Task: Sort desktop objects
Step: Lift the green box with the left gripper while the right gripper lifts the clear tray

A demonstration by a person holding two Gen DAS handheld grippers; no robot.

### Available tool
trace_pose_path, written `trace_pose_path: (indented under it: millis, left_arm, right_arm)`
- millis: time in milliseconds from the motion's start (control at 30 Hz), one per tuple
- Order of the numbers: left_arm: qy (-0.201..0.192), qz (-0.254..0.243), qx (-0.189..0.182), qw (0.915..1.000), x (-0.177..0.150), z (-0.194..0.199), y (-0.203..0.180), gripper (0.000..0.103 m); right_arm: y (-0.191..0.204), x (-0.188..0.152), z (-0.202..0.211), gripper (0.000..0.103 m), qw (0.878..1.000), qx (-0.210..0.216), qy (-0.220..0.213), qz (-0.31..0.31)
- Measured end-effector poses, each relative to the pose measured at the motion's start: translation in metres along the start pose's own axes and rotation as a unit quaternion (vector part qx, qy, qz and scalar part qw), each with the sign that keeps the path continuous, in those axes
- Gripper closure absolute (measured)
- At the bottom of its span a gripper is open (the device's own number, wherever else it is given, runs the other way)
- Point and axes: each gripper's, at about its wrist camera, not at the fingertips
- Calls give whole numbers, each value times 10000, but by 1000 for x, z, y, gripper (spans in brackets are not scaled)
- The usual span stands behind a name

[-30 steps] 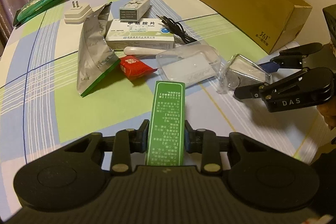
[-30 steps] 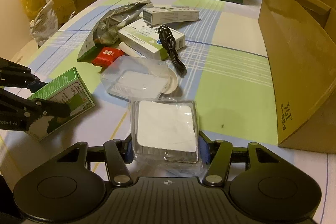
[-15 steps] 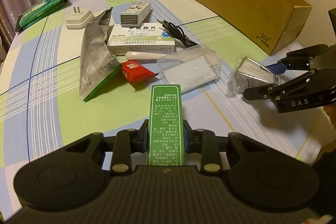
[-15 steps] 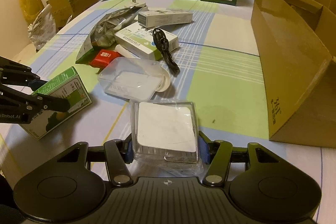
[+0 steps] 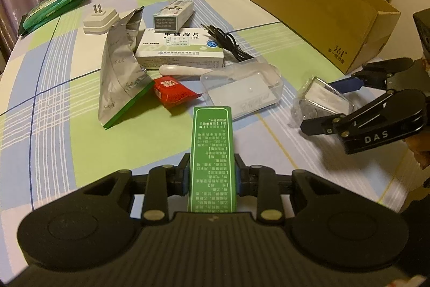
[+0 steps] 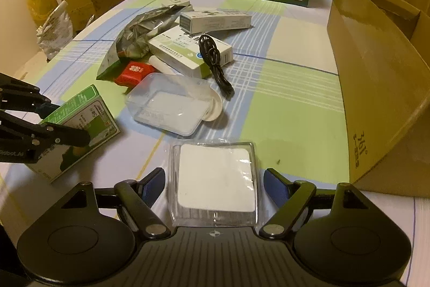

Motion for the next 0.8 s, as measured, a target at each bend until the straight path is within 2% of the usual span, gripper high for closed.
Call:
trace_pose_path:
  millis: [33, 100, 133, 167, 567, 800]
  left_arm:
    - [-18, 5, -12, 10000, 0, 0, 0, 77]
    - [-41, 35, -40, 10000, 2, 0, 1, 77]
    - [-47, 48, -46, 10000, 2, 0, 1, 77]
    - [-51, 60, -51, 10000, 3, 0, 1, 77]
    - [112, -26, 10, 9999, 1, -1, -1, 78]
    - [-39, 45, 26, 10000, 3, 11, -2, 78]
  right_arm:
    - [0, 0, -1, 26, 10000, -11, 18, -5]
    - [-1, 0, -3, 35, 10000, -14, 42, -28]
    - [-1, 0, -3, 43, 10000, -34, 25, -36]
    - [-1, 0, -2, 45, 10000, -50, 16, -33]
    - [0, -3, 8, 46, 9998, -141, -115, -11]
    - [-1, 2, 26, 47, 9995, -158, -253, -56]
Point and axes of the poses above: each gripper's, at about its wrist camera, not at the fingertips, and z roughly against the way its jaws point, y to its left, x to its top
